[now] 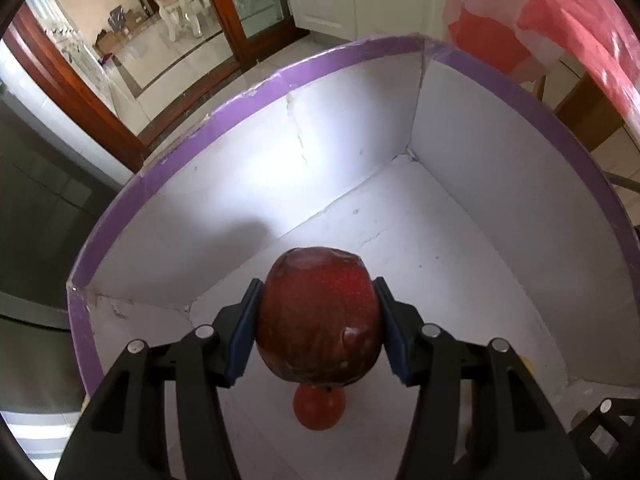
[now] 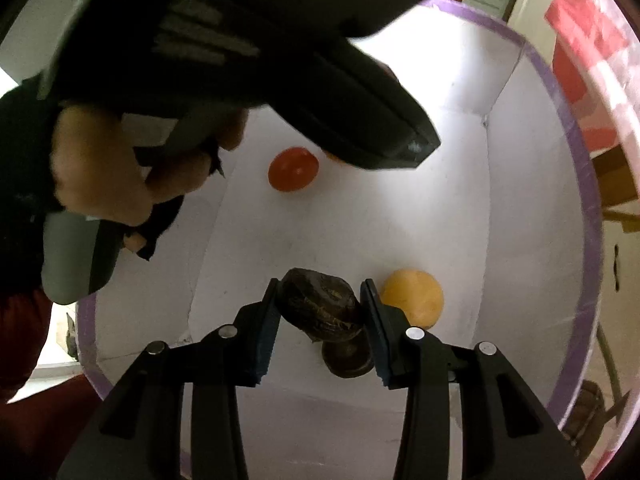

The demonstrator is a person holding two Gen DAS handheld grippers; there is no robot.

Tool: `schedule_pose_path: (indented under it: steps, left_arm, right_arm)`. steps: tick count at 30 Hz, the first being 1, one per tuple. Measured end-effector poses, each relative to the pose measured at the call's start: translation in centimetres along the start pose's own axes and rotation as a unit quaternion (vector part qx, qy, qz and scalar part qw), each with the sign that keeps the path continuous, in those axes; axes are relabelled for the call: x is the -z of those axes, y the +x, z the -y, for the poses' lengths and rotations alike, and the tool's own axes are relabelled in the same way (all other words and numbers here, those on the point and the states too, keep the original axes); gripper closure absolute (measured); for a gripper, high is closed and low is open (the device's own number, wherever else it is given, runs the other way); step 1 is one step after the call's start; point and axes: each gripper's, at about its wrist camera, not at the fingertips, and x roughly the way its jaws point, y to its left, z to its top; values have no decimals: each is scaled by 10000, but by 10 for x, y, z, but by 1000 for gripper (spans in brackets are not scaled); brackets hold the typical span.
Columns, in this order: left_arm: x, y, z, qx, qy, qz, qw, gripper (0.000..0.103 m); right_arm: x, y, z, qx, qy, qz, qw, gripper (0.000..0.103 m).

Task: Organize fruits
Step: 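Open both tools to drop the red apple and mangosteen into the box, then move both open tools back toward the fruit cluster on the table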

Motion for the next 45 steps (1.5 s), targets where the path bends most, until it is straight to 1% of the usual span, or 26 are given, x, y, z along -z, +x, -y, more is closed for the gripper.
schedule_pose_path:
  steps: [3, 6, 7, 8, 9, 10, 12, 15, 18, 21, 23, 24, 26, 28, 29, 30, 31, 33, 35, 39, 40, 42, 43, 44, 45]
  left_arm:
    - [-2, 1, 1, 1, -14, 17, 10000, 48]
    - [0, -3, 3, 43, -47, 107, 9999, 47]
    - [0, -5, 3, 69, -54, 180, 9998, 47]
    - [1, -6, 2, 78, -49, 220, 9997, 47]
    - [1, -8, 2, 85, -42, 287, 9995, 47]
    - [-1, -12, 2, 91, -29, 390, 9992, 46]
    - [-3, -19, 4, 94, -13, 538, 9985, 33]
    - [-5, -26, 7, 83, 0, 639, 9979, 25]
    - [-8, -31, 11, 80, 29, 683, 9976, 19]
    - [-8, -38, 14, 1, 86, 772, 9970, 14]
    - [-12, -47, 14, -40, 127, 848, 9963, 12]
    - [-14, -49, 15, -59, 140, 878, 9960, 11]
    - [-16, -60, 17, -109, 178, 967, 9951, 11]
    - [-18, -74, 23, -187, 227, 1076, 9938, 11]
    - [-18, -80, 25, -227, 254, 1134, 9930, 11]
    - [-19, -88, 28, -276, 280, 1199, 9920, 10]
    - [-21, -98, 32, -342, 307, 1292, 9906, 10]
    - [-26, -115, 41, -397, 368, 1484, 9874, 7]
    - [-30, -140, 52, -433, 447, 1743, 9827, 6]
    - [-42, -185, 91, -382, 631, 2263, 9713, 2]
    - [-46, -197, 105, -329, 734, 2378, 9680, 2]
    - [-54, -215, 133, -194, 938, 2508, 9633, 2]
    - [-58, -226, 154, -16, 1072, 2571, 9604, 2]
    - [-61, -233, 167, 125, 1150, 2592, 9589, 2]
    - [-69, -241, 189, 382, 1260, 2603, 9565, 2]
  right_arm:
    - [3, 3, 0, 5, -4, -66, 10000, 62]
    - [4, 3, -2, -7, -14, -69, 10000, 60]
    - [4, 1, -2, 6, -13, -44, 10000, 57]
    - [2, -1, 1, 22, -8, -11, 10000, 51]
    - [2, 0, -4, 25, 11, 20, 10000, 46]
    - [3, -3, -4, -5, 51, 55, 10000, 45]
    - [4, -9, -1, -60, 105, 116, 9999, 45]
    - [10, -19, 2, -80, 140, 195, 9997, 44]
    - [16, -29, 9, -119, 201, 300, 9993, 41]
    - [21, -45, 13, -175, 247, 451, 9985, 41]
    - [30, -61, 11, -186, 204, 613, 9977, 41]
    - [29, -66, 15, -188, 188, 697, 9972, 41]
    - [39, -86, 14, -212, 190, 935, 9952, 39]
    - [38, -108, 8, -205, 221, 1198, 9923, 36]
    - [32, -120, 6, -190, 230, 1330, 9907, 35]
    - [36, -134, 7, -143, 245, 1521, 9880, 34]
    - [32, -141, 4, -92, 257, 1638, 9861, 34]
    - [43, -165, 10, 54, 331, 1961, 9800, 31]
    - [54, -181, 19, 191, 464, 2265, 9727, 28]
    - [86, -229, 47, 593, 894, 2870, 9519, 23]
    - [97, -244, 56, 724, 1081, 3010, 9447, 22]
    - [117, -259, 76, 943, 1420, 3210, 9316, 20]
    - [132, -274, 92, 1111, 1664, 3317, 9219, 19]
    - [144, -282, 105, 1273, 1890, 3400, 9124, 18]
    - [154, -287, 116, 1383, 2064, 3457, 9049, 18]
